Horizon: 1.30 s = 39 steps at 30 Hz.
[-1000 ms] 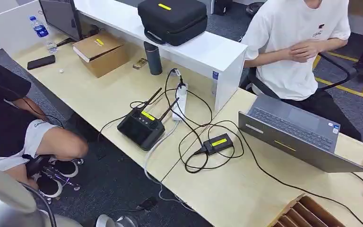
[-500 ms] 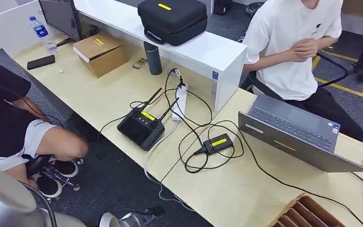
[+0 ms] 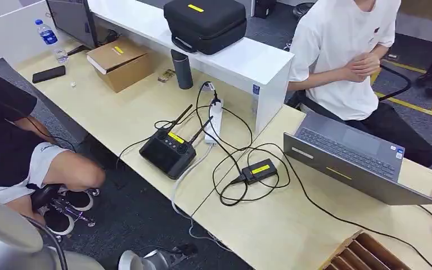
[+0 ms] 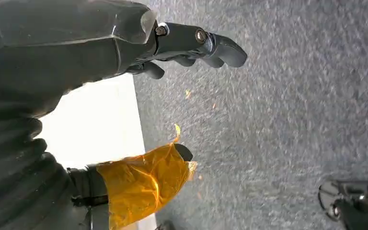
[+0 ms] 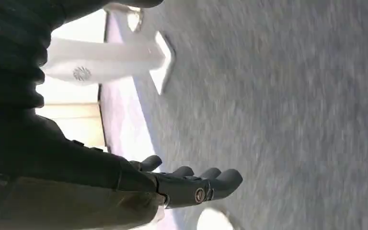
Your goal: Pass the card to the sensor for recognition and then transmit it.
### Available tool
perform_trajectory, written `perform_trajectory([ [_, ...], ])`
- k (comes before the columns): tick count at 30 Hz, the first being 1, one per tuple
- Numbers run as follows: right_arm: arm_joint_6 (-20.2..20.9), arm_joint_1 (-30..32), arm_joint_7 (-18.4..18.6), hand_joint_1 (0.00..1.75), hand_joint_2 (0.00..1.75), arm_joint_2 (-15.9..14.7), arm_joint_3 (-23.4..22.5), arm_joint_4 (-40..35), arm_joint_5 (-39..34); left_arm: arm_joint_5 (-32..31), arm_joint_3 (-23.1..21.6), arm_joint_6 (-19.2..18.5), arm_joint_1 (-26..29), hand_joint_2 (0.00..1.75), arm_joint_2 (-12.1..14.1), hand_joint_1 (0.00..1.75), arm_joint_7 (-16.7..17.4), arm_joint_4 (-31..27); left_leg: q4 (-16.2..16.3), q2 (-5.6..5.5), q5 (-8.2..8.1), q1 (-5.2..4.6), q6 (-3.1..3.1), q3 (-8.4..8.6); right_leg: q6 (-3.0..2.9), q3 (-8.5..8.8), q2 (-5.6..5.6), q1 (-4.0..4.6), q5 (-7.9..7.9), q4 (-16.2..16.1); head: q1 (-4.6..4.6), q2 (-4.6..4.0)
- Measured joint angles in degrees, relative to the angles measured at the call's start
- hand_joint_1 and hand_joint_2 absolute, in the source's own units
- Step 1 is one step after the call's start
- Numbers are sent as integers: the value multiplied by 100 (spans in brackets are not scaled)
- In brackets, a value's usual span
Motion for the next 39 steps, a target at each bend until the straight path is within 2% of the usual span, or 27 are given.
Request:
perform_trajectory([
  [3,-414,3,-2,0,175,0,0,-2,77,17,0,226,20,175,-28,0,-11,0,0,0,0,0,0,0,0,0,0,0,0,0,0,0],
  [6,-1397,0,-89,0,175,0,7,-4,229,54,2,749,41,175,-31,0,-13,0,0,0,0,0,0,0,0,1,0,0,1,0,-2,0],
  [9,-2079,-10,-203,0,175,-2,50,-11,394,153,37,835,61,175,-9,0,-15,0,0,-1,0,1,0,1,0,2,-1,1,1,0,0,0],
  [12,-2210,-30,-227,0,175,-4,92,-11,440,190,74,842,92,175,11,0,-31,0,0,-1,0,1,0,1,0,2,-1,1,0,0,-2,0],
  [15,-2570,-31,-304,0,175,-11,105,-15,494,373,190,768,117,175,9,0,-157,0,0,0,0,1,0,1,0,1,0,1,0,0,-2,0],
  [18,-2409,-47,-358,0,175,-11,105,-15,498,481,293,512,133,175,-2,0,-256,0,0,-2,0,1,0,0,0,2,-2,1,0,0,0,0],
  [21,-2321,-49,-380,0,175,-11,105,-15,498,516,378,442,144,175,-28,0,-260,0,0,-1,0,0,0,-1,0,2,-1,0,0,0,-2,0],
  [22,-2319,-49,-382,0,175,-11,105,-15,499,525,402,428,143,0,-28,0,-260,0,0,-1,0,0,0,-1,0,2,-1,0,0,0,0,0],
  [23,-2308,-52,-382,0,0,-11,105,-15,499,531,420,428,144,0,-31,0,-262,0,0,-1,0,0,0,0,0,2,-1,0,0,0,0,0],
  [25,-2235,-58,-402,0,0,-11,105,-15,511,531,446,404,147,0,-37,0,-260,0,0,-1,0,0,0,0,0,2,-1,0,0,0,0,0],
  [26,-2120,-62,-415,0,0,-11,112,-15,538,531,450,350,148,175,-37,0,-260,0,0,-1,0,0,0,0,0,2,-1,0,0,0,0,0],
  [27,-1969,-62,-435,0,0,-7,129,-15,542,529,455,293,148,175,-44,0,-260,0,0,-2,0,0,0,0,0,2,-2,0,0,0,0,0],
  [28,-1785,-63,-461,0,175,2,142,-13,522,529,461,229,148,175,-50,0,-253,0,0,-1,0,1,0,0,0,2,-1,1,0,0,0,0],
  [30,-1234,-62,-483,0,175,46,144,-7,472,531,485,43,148,175,-68,0,-227,0,0,-2,0,1,0,1,0,2,-1,1,0,0,-2,0],
  [31,-1143,-47,-483,0,175,53,149,-7,485,529,487,11,149,175,-79,0,-186,0,0,-3,0,1,0,0,0,2,-2,1,0,0,0,0],
  [33,-1454,-17,-466,0,175,96,166,-11,505,448,490,287,162,175,-87,0,-133,0,0,-1,0,1,0,-1,0,0,-1,1,0,1,0,0],
  [34,-1781,-7,-402,0,175,101,168,-11,527,367,490,607,164,0,-98,0,-133,0,0,1,0,1,0,0,0,0,2,1,0,1,-4,0],
  [36,-2534,-5,-295,0,175,118,184,-11,562,160,490,1504,157,0,-99,0,-157,0,0,-1,0,1,0,1,0,-1,0,2,0,0,-2,0],
  [38,-2961,-7,-278,0,175,116,184,-11,568,61,483,2016,131,0,-33,0,-219,0,0,-4,1,2,0,1,0,0,-4,3,0,0,0,0],
  [39,-3078,-7,-278,0,175,116,186,-11,571,41,483,2110,115,0,5,0,-258,0,0,-2,1,3,0,1,0,1,-3,4,0,0,0,0],
])
